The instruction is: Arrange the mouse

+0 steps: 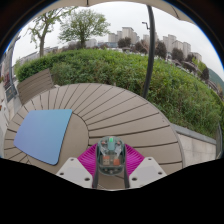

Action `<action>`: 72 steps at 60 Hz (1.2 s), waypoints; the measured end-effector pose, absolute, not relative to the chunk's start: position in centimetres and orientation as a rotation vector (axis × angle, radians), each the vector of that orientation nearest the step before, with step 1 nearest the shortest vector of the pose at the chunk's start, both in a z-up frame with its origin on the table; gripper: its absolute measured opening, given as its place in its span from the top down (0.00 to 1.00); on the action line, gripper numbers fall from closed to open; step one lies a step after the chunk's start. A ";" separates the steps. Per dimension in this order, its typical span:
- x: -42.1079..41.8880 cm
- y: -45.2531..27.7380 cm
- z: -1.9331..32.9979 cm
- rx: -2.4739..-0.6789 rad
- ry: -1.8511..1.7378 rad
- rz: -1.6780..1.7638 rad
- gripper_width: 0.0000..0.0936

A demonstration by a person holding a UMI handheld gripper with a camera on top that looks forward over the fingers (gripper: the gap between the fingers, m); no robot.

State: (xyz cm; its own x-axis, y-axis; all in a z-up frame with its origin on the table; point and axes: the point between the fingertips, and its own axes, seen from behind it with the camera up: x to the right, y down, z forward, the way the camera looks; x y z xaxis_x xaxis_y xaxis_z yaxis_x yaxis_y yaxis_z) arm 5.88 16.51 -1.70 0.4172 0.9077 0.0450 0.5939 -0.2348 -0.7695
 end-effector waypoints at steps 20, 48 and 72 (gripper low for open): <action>-3.6 9.1 8.7 -1.885 -1.256 0.723 0.63; -9.8 -6.1 -1.1 -1.926 -1.315 0.631 0.57; -0.9 -9.3 10.5 -2.008 -1.306 0.499 0.09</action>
